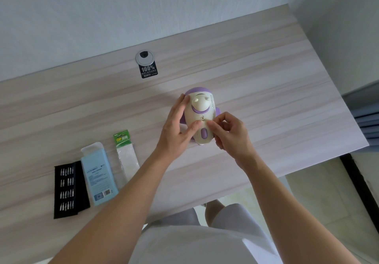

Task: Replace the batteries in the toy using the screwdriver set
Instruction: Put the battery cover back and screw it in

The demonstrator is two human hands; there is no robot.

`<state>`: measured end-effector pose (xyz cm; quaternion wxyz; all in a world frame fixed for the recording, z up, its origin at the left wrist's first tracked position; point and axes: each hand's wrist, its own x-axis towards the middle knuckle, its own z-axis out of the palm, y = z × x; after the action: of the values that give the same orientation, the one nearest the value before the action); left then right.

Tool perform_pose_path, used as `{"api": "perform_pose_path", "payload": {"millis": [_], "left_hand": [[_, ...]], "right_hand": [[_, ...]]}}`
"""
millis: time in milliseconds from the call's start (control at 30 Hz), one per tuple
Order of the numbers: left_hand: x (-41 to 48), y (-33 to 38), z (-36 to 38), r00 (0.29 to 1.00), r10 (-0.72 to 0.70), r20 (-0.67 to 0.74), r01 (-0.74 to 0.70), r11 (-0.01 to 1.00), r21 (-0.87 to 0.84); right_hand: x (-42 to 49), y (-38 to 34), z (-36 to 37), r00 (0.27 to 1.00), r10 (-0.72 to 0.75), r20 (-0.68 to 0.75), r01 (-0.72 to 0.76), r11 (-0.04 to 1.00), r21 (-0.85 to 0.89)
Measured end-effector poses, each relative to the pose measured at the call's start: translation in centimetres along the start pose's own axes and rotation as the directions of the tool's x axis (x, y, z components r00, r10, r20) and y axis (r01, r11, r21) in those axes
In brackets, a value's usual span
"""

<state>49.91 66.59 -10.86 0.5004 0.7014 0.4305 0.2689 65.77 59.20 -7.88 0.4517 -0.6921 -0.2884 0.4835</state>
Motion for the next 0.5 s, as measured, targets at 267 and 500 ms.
{"api": "perform_pose_path", "payload": {"millis": [267, 500], "left_hand": [[-0.6, -0.4, 0.2, 1.0, -0.024, 0.004, 0.024, 0.999, -0.046], [-0.7, -0.5, -0.7, 0.994, -0.104, 0.023, 0.106, 0.99, -0.098]], "right_hand": [[0.6, -0.3, 0.7, 0.998, 0.066, 0.001, -0.066, 0.997, 0.029], [1.0, 0.5, 1.5, 0.996, -0.084, -0.004, 0.082, 0.981, -0.174]]}}
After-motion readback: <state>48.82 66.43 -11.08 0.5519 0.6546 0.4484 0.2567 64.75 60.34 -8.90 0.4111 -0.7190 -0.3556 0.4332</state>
